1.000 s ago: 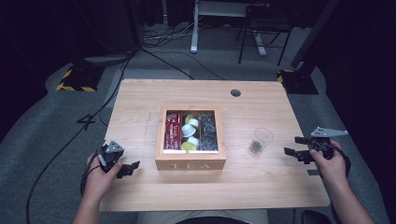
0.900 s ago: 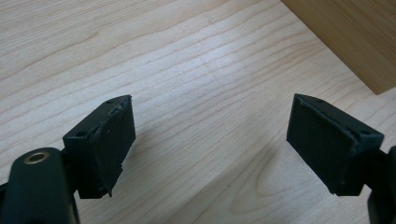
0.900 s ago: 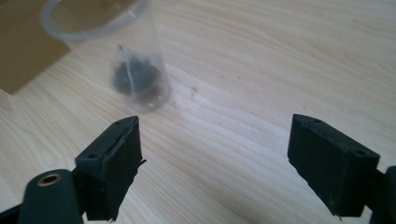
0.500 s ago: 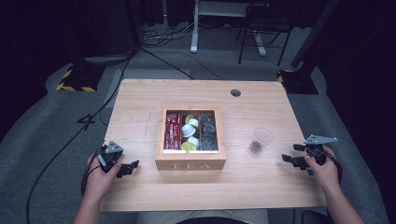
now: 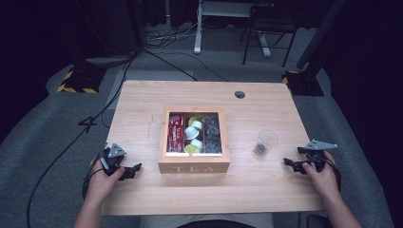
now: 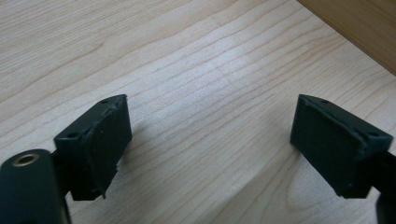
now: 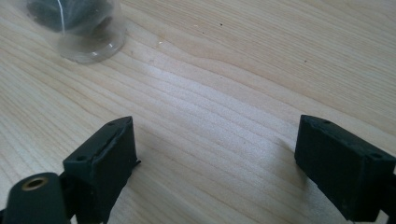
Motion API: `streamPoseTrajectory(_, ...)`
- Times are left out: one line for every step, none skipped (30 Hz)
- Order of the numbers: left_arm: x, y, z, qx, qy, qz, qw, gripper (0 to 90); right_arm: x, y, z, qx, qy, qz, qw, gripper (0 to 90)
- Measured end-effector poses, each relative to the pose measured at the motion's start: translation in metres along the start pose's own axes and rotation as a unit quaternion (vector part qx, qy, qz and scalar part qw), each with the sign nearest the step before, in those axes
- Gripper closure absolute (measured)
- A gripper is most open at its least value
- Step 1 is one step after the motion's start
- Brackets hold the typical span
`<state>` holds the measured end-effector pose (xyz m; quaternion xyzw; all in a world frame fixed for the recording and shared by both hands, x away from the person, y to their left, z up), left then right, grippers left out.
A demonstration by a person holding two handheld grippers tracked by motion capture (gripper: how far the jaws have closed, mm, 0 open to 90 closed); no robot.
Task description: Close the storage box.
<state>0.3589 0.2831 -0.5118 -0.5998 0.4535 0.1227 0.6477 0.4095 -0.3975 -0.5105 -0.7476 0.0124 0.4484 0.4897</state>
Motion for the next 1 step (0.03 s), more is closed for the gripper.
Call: streamPoseTrajectory(0.0008, 0.0002, -0.0012, -0.005, -0.002, -0.002, 1.0000, 8.8, 0.0001, 0.0000, 0.0000, 0.000, 0.001, 0.000, 1.0000, 12.3)
Point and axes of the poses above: each handheld gripper's, and its own axes: x roughly forward along the jaws, y roughly out of its underside, z roughly to its left, the point moved 1 cm from there along x, roughly forward along the jaws, and after that the axes turned 9 degrees about -x, right-handed, at the moved point
